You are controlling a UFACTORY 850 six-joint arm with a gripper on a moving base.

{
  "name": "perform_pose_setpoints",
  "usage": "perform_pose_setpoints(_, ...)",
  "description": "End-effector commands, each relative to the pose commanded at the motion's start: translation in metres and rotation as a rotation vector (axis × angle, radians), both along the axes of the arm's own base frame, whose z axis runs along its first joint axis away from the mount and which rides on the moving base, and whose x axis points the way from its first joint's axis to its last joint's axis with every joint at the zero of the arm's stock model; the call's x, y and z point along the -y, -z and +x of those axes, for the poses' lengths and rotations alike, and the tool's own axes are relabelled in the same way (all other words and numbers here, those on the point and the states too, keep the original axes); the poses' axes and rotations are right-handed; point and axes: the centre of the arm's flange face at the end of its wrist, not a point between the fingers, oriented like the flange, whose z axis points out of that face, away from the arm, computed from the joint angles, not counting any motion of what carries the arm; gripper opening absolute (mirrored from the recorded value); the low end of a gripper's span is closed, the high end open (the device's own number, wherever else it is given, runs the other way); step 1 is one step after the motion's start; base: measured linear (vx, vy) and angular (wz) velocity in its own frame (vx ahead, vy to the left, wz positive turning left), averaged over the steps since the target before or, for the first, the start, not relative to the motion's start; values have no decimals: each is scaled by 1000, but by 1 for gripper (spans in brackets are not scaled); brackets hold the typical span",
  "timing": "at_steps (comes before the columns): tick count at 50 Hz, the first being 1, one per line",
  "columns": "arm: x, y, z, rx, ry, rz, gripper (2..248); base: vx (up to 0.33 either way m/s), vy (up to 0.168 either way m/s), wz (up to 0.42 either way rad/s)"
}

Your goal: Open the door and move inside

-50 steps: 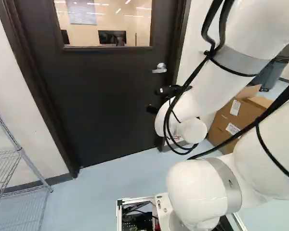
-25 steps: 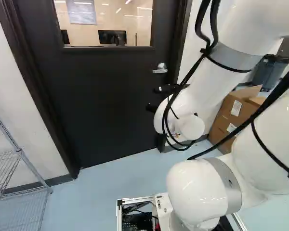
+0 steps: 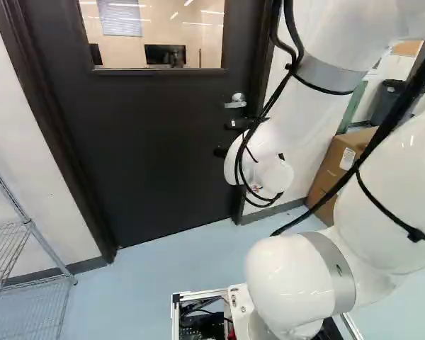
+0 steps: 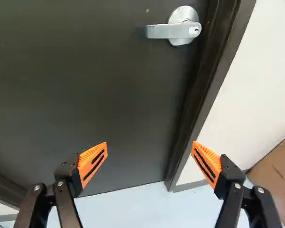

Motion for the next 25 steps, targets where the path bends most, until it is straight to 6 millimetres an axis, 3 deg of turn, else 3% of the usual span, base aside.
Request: perform_pose_setpoints(25,0,-26,30,62,-1,0,247,0,0,0)
